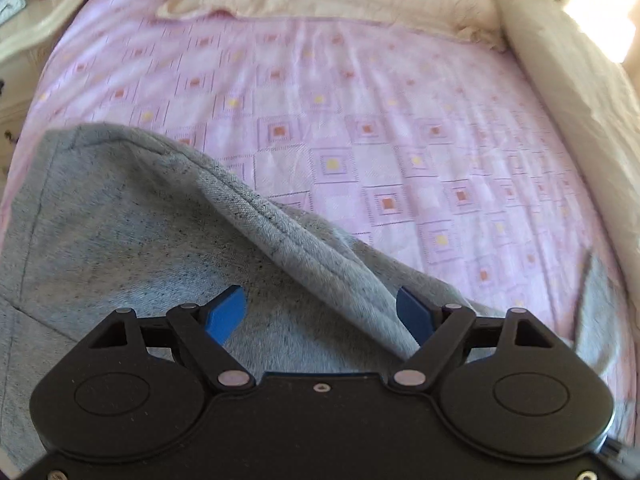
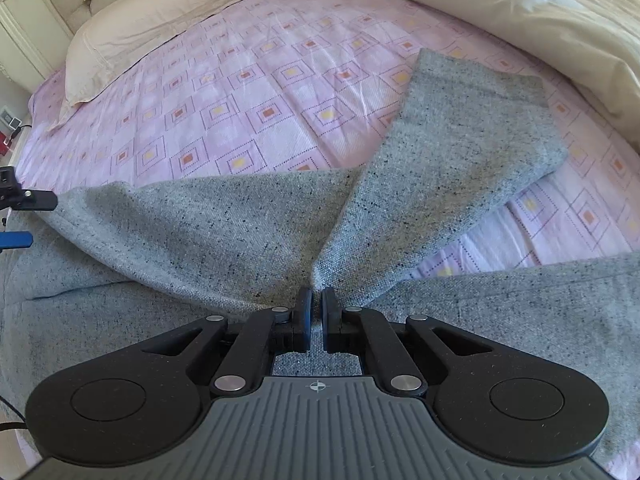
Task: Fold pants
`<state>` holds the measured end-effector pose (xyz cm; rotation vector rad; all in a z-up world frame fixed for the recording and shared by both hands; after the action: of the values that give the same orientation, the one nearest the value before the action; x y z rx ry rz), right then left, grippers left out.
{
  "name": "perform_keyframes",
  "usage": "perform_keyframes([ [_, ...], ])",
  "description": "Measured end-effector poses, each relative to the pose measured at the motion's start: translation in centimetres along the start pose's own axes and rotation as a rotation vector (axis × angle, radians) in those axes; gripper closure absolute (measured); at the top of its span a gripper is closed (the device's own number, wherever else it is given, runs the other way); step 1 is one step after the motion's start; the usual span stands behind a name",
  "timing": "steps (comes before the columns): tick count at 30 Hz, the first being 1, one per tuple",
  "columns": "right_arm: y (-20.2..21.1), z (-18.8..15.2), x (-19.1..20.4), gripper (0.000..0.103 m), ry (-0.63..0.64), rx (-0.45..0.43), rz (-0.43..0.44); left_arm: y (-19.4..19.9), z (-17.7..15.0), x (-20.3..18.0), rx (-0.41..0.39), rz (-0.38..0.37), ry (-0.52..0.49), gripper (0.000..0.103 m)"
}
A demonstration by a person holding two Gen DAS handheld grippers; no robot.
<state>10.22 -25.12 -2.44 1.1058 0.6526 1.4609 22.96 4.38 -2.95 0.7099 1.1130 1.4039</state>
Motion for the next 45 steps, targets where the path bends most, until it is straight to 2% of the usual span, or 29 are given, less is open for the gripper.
perform_keyframes([
  [4, -0.4, 0.1, 0.0, 0.098, -0.002, -0.001, 0.006, -2.0, 0.5, -0.4, 0.040, 0.060, 0.006, 0.021],
  [5, -0.5, 0.0, -0.2, 0.098, -0.007, 0.000, 0.009, -2.5, 0.6, -0.4, 0.054, 0.068, 0.011, 0.024],
  [7, -0.6, 0.1, -0.3, 0.098, -0.013, 0.001, 0.014, -3.4, 1.0, -0.5, 0.078, 0.057, 0.031, 0.042],
  [9, -0.6, 0.1, -0.3, 0.098, -0.012, 0.000, 0.017, -3.8, 1.0, -0.4, 0.108, 0.021, 0.060, 0.090],
  [11, -0.6, 0.0, -0.3, 0.098, -0.008, -0.003, 0.019, -3.2, 0.7, -0.6, 0.085, 0.020, 0.076, 0.091],
  [16, 0.7, 0.1, -0.2, 0.098, 0.001, -0.036, 0.029, 1.1, -0.4, -1.6, -0.005, 0.049, 0.025, 0.093],
  [21, 5.0, -0.3, -0.2, 0.098, 0.028, -0.105, 0.051, 6.9, -2.4, -1.5, -0.086, 0.029, -0.026, 0.093],
  [24, 7.4, -0.6, -0.3, 0.098, 0.055, -0.103, 0.062, 9.5, -5.1, -1.1, -0.116, 0.016, -0.058, 0.093],
  [26, 8.1, -1.1, -0.2, 0.098, 0.097, -0.069, 0.053, 10.4, -7.3, -0.5, -0.119, 0.007, -0.070, 0.093],
  [29, 7.4, -2.6, 0.3, 0.098, 0.189, 0.057, 0.030, 10.2, -10.9, 0.9, -0.095, -0.001, -0.068, 0.093],
  [32, 5.9, -3.8, 0.4, 0.095, 0.243, 0.175, -0.003, 8.6, -14.0, 1.7, -0.049, 0.009, -0.092, 0.093],
  [34, 5.7, -3.8, 0.2, 0.094, 0.224, 0.198, -0.012, 6.8, -15.5, 2.4, 0.000, 0.018, -0.089, 0.093],
  [37, 6.8, -2.3, -0.1, 0.093, 0.188, 0.141, -0.043, 4.0, -16.9, 3.2, 0.072, 0.015, -0.077, 0.092],
  [39, 7.5, -0.7, -0.2, 0.089, 0.180, 0.068, -0.093, 3.3, -17.3, 3.5, 0.058, 0.008, -0.076, 0.091],
  [41, 7.7, 1.1, -0.3, 0.080, 0.166, -0.012, -0.144, 3.4, -17.1, 3.0, 0.038, 0.011, -0.096, 0.092],
  [45, 5.9, 4.2, -0.4, 0.078, 0.154, -0.100, -0.214, 3.1, -17.1, 2.3, 0.010, 0.018, -0.132, 0.092],
])
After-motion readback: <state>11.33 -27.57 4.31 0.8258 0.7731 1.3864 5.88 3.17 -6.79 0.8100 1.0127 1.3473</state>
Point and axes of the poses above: each gripper's, at about its wrist camera, not at the fingertips, and y roughly against the way its jaws point, x to its left, z to its top, the point moved 2 cm from there along -y, roughly the way its jaws point, and after that the axes turned 1 degree about z, right-handed, at the moved point
